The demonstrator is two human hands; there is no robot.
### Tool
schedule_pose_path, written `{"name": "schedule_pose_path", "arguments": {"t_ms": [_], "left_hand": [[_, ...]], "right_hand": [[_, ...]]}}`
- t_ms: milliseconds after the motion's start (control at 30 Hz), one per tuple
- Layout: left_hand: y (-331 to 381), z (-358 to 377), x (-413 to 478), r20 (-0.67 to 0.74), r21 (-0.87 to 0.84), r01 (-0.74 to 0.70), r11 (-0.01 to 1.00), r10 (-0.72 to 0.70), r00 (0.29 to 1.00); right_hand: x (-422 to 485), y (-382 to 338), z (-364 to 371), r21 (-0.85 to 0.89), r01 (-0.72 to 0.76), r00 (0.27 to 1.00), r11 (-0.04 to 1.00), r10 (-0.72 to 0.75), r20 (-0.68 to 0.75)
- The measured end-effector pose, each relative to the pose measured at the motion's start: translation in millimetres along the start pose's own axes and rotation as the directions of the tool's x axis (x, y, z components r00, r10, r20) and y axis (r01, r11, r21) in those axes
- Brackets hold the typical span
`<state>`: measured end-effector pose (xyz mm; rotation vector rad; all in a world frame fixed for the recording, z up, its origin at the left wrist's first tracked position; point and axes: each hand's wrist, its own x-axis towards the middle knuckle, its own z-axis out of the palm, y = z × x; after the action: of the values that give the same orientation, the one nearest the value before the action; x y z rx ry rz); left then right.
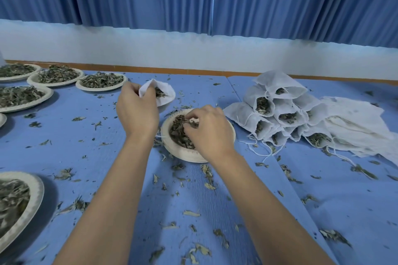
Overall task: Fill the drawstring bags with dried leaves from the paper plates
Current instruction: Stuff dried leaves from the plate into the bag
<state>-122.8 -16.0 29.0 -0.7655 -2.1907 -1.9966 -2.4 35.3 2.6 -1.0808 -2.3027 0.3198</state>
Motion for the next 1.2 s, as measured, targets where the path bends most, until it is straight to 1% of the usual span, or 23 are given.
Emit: {"name": "schedule_pose_path", "arguments": {"t_ms": [67, 133, 200, 267, 333, 400, 467, 533, 600, 667, 733, 867, 967, 1000, 1067, 1100, 1133, 1200], "left_hand": [[-1.6, -2.3, 0.7, -0.066, 0.024, -0.098, 0.995, 0.099, 0.993], [-3.7, -1.9, 1.0, -0.087, 0.036, -0.156, 0.987, 0.159, 0.983], [-7.4, 1.4, -1.4, -0.039, 0.044, -0.138, 0.989, 0.140, 0.989], [-12.6, 5.7, -3.8, 0.026, 0.054, -0.042, 0.998, 0.041, 0.999], [-17.8, 8.1, -4.1, 0.068, 0.030, 0.072, 0.997, -0.074, 0.995], [-21.1, 7.6, -1.6, 0.090, -0.033, 0.172, 0.985, -0.169, 0.982], [-22.2, 6.6, 2.2, 0.102, -0.099, 0.236, 0.967, -0.226, 0.969], [-20.8, 7.4, 3.3, 0.115, -0.148, 0.262, 0.954, -0.247, 0.962], [-18.2, 9.9, 1.7, 0.139, -0.181, 0.281, 0.942, -0.258, 0.956], [-15.8, 12.0, -0.7, 0.165, -0.209, 0.297, 0.932, -0.266, 0.950], [-14.3, 13.0, -1.6, 0.180, -0.239, 0.304, 0.922, -0.266, 0.947], [-13.1, 12.3, -2.7, 0.160, -0.294, 0.285, 0.912, -0.247, 0.956], [-9.4, 13.9, -6.3, 0.128, -0.345, 0.179, 0.921, -0.143, 0.981], [-7.2, 14.6, -8.1, 0.119, -0.368, 0.140, 0.919, -0.103, 0.987], [-3.5, 16.6, -11.4, 0.118, -0.411, 0.085, 0.907, -0.040, 0.992], [-3.1, 17.9, -12.9, 0.125, -0.422, 0.073, 0.903, -0.022, 0.992], [-3.5, 19.3, -14.5, 0.136, -0.425, 0.072, 0.902, -0.015, 0.991], [-6.1, 22.5, -17.2, 0.166, -0.421, 0.095, 0.902, -0.026, 0.986]], "right_hand": [[2.8, 7.8, -2.7, 0.006, -0.006, 0.990, 1.000, 0.005, 0.141], [3.8, 12.1, -2.4, 0.032, -0.012, 0.946, 0.999, 0.001, 0.325], [3.5, 14.6, 0.9, -0.012, 0.018, 0.894, 1.000, -0.011, 0.447], [3.9, 15.4, 2.7, -0.038, 0.063, 0.873, 0.997, -0.036, 0.487], [5.7, 14.9, 2.5, -0.042, 0.095, 0.876, 0.995, -0.063, 0.479], [7.7, 14.5, 1.1, -0.058, 0.088, 0.895, 0.994, -0.054, 0.443], [9.6, 15.0, -0.4, -0.079, 0.076, 0.929, 0.994, -0.042, 0.367], [11.7, 14.7, 0.0, -0.065, 0.082, 0.947, 0.995, -0.058, 0.317], [16.1, 12.5, 3.8, -0.011, 0.107, 0.927, 0.994, -0.096, 0.363], [20.5, 9.2, 10.2, 0.000, 0.167, 0.882, 0.986, -0.149, 0.447], [22.3, 8.9, 14.7, -0.025, 0.205, 0.862, 0.979, -0.168, 0.479], [20.1, 16.2, 10.2, -0.037, 0.205, 0.906, 0.978, -0.175, 0.386], [16.1, 17.4, -2.3, -0.019, 0.198, 0.918, 0.980, -0.179, 0.353], [14.1, 16.8, -7.5, -0.017, 0.185, 0.933, 0.983, -0.170, 0.318], [10.3, 15.1, -17.1, -0.043, 0.121, 0.967, 0.992, -0.109, 0.229], [8.8, 13.8, -20.4, -0.082, 0.075, 0.975, 0.994, -0.056, 0.213], [7.7, 12.2, -21.9, -0.132, 0.025, 0.974, 0.991, 0.006, 0.227], [5.1, 6.5, -18.0, -0.205, -0.062, 0.944, 0.977, 0.124, 0.305]]}}
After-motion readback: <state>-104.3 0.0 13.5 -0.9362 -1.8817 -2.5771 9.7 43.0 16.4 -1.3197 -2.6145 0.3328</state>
